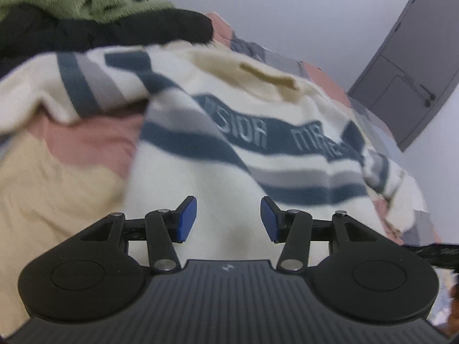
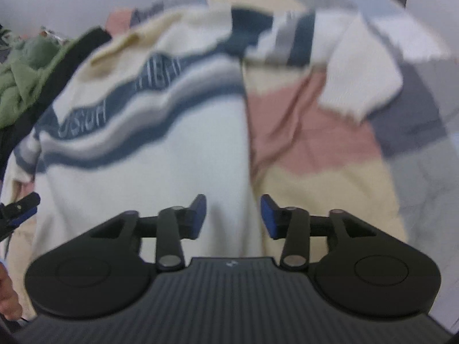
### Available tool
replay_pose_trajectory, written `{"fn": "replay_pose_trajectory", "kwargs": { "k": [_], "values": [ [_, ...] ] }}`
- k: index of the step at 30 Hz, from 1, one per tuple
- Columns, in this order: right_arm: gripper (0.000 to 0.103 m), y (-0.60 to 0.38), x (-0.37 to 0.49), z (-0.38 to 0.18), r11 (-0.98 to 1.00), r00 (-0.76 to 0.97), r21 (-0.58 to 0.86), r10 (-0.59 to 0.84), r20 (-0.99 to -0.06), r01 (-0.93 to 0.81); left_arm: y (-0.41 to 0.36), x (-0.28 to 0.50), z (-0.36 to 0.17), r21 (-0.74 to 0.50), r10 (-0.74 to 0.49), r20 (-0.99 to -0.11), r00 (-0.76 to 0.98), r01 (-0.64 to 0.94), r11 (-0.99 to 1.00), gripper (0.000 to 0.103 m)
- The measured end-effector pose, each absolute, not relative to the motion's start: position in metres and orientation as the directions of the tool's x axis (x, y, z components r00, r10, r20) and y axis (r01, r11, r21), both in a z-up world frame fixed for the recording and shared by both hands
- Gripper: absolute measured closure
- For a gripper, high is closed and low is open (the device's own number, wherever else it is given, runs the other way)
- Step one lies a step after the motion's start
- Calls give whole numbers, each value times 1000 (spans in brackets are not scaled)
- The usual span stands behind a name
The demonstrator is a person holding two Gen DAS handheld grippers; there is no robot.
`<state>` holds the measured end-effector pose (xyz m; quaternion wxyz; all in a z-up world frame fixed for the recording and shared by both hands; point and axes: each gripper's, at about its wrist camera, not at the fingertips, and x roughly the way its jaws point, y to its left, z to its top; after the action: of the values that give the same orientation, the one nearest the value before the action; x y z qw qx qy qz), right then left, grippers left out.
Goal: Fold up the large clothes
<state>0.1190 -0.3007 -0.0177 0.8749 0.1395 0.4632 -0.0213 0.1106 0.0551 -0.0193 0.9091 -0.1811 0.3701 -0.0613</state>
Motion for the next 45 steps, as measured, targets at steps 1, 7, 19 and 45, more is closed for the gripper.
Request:
{"fn": "replay_pose_trajectory", "kwargs": {
  "k": [1, 7, 19, 45],
  "values": [
    [49, -301, 123, -12, 959, 593, 235, 99, -799, 156, 60, 118, -19, -365, -237, -659, 714, -29, 930, 48],
    [48, -277, 152, -7, 963, 662, 270, 197, -723, 8, 70, 146, -39, -329, -204, -711, 673, -62, 942, 48],
    [49, -236, 199, -78, 970, 605, 184, 241, -759, -156, 69, 162, -74, -249, -143, -764, 629, -83, 965, 48],
    [48, -398, 209, -44, 912, 732, 315, 24, -681, 263, 48, 123, -40, -321, -224, -669, 709, -4, 947, 33]
  ]
}}
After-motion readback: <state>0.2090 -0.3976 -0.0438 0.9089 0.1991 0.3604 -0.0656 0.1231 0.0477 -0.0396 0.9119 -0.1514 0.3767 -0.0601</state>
